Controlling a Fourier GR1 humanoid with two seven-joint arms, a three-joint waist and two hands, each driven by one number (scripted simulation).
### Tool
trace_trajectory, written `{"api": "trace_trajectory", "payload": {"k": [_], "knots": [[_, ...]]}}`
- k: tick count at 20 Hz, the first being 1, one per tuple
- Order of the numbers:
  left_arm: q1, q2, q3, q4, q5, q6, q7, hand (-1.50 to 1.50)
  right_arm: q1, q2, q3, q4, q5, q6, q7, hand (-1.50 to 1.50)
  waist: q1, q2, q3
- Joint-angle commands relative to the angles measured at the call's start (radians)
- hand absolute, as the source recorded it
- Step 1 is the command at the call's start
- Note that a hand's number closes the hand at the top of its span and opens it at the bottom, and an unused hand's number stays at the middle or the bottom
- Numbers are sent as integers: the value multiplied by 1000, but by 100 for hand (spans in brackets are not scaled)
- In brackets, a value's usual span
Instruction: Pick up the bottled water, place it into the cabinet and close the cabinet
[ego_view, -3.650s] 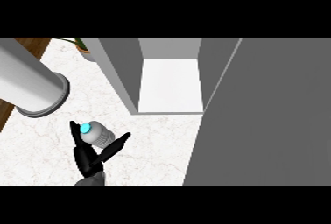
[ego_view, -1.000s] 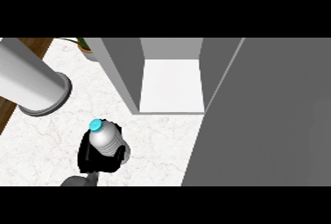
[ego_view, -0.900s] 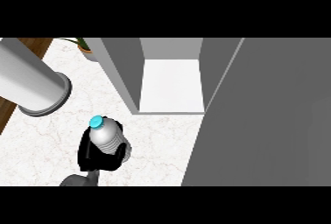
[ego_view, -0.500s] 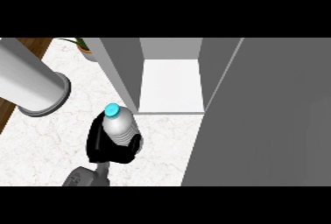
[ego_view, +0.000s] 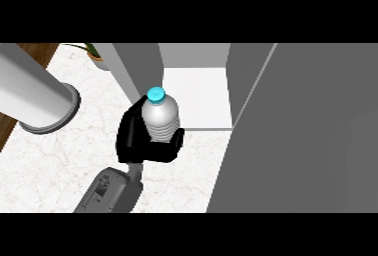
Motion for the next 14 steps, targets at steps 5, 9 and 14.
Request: {"api": "trace_trajectory", "payload": {"k": [5, 9, 14], "knots": [[-214, -26, 23, 136, -36, 119, 34, 150, 39, -38, 63, -151, 99, -2, 79, -150, -9, 0, 0], [-278, -26, 51, 251, -34, 111, 0, 150, 67, -24, 76, -77, 95, -9, -4, -150, -8, 1, 0], [-392, -26, 49, 342, -53, 196, 44, 150, 80, -50, 62, -128, 56, 1, 4, -150, -12, 1, 0]]}}
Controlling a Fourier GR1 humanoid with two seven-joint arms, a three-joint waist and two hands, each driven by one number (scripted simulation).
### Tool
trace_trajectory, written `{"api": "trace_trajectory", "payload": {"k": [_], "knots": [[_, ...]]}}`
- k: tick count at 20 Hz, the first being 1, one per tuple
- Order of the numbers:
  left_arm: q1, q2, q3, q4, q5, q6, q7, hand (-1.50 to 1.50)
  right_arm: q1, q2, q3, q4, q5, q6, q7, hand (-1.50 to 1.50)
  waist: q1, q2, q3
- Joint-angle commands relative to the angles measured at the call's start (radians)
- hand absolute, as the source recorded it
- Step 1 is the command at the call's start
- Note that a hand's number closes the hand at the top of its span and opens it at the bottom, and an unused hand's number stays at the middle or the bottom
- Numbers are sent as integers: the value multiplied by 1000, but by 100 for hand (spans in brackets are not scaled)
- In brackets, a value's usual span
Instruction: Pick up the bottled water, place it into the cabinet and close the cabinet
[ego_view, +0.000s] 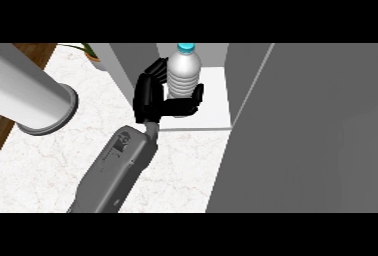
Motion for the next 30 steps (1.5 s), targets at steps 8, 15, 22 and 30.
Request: {"api": "trace_trajectory", "payload": {"k": [8, 15, 22, 30], "knots": [[-223, -7, 33, 343, -29, 82, -44, 150, 12, -42, -16, -99, 26, 14, 28, -150, -10, 3, 0], [-319, -7, 15, 522, -13, 143, -81, 150, 38, -43, -11, -58, -19, 17, -59, -150, -23, 5, 0], [-383, 10, 127, 757, -98, 111, -172, 150, 75, -70, 29, -144, 4, 5, -24, -150, -33, 9, -1], [-471, -6, 173, 899, -98, 149, -221, 150, 37, -81, -31, -111, -43, 22, -35, -150, -41, 18, -1]]}}
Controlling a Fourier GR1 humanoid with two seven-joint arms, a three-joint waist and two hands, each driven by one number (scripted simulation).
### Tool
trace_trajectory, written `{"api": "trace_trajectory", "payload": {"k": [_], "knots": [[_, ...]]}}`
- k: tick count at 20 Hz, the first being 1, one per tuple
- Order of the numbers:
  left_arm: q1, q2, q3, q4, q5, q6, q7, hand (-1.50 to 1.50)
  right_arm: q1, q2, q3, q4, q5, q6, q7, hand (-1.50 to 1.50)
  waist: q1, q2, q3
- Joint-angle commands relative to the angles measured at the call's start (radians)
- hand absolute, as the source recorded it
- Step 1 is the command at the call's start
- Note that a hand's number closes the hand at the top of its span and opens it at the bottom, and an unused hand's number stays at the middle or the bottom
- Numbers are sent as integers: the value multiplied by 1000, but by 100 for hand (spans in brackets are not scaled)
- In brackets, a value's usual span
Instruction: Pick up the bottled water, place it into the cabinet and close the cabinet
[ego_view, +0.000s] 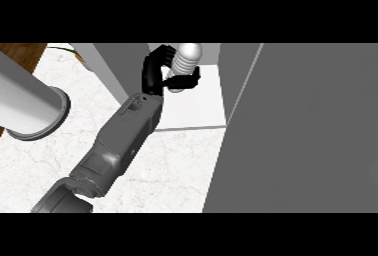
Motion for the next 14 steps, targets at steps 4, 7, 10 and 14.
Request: {"api": "trace_trajectory", "payload": {"k": [4, 7, 10, 14], "knots": [[-38, 16, 46, 106, 0, 9, -27, 150, 59, -38, 30, -96, 17, 15, -9, -150, -8, 1, 0], [-30, 20, 27, 138, -33, 48, -71, 150, 53, -55, 6, -110, 0, 18, -4, -150, -17, 5, 0], [-32, 16, 9, 182, -60, 69, -65, -150, 30, -43, 0, -96, -16, 15, 8, -150, -20, 10, 0], [-43, -6, -18, 220, -88, 136, -41, -150, -1, -18, 28, -65, 11, 10, -6, -150, -31, 11, -1]]}}
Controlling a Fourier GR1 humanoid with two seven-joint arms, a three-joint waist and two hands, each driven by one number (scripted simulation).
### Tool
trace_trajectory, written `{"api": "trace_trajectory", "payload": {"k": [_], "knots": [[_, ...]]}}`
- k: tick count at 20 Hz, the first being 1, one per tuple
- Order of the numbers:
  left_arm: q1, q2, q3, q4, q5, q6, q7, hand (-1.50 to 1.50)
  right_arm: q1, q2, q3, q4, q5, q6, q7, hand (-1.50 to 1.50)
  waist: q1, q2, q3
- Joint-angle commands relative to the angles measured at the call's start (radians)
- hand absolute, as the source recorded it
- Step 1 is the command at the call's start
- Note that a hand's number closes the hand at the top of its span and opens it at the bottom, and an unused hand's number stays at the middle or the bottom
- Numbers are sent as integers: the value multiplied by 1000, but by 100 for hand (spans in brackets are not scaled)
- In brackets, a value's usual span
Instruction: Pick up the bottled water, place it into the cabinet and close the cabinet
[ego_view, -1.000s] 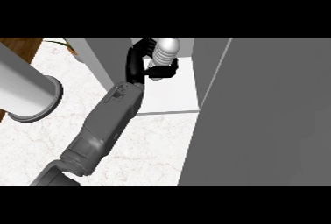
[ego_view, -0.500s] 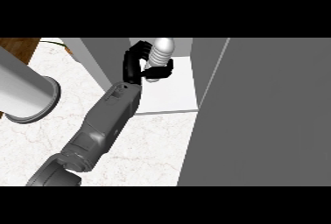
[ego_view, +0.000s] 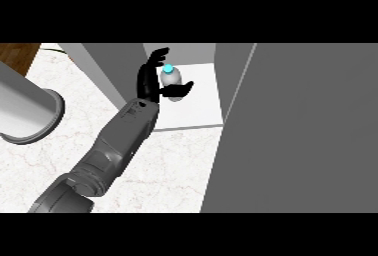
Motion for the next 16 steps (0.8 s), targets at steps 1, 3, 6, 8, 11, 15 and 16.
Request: {"api": "trace_trajectory", "payload": {"k": [1, 3, 6, 8, 11, 15, 16], "knots": [[-44, 5, -16, 45, -28, 46, 49, -150, 18, -20, 16, -72, 26, 8, 19, -150, 1, -2, 0], [-13, 6, -18, 52, -33, 54, 24, -150, 15, -29, -7, -71, 8, 11, 26, -150, -2, 3, 0], [-37, 15, -13, 41, -34, 63, 26, -150, -23, 4, 13, -22, 27, 0, 29, -150, 3, 4, -1], [8, 5, -1, 32, -24, 59, -12, -150, -2, 1, 23, -35, 22, -5, 17, -150, -1, 4, -1], [-10, 36, 12, 26, -14, 6, 1, -150, 8, -23, 11, -48, 3, 10, 14, -150, -6, 5, -1], [0, -8, 22, -11, -10, -45, -64, -150, 6, -16, 17, -35, -6, 15, -9, -150, -4, 3, 0], [6, 3, 33, -37, 0, -90, -89, -150, -4, -8, 3, -51, -7, 0, 34, -150, 11, -1, -1]]}}
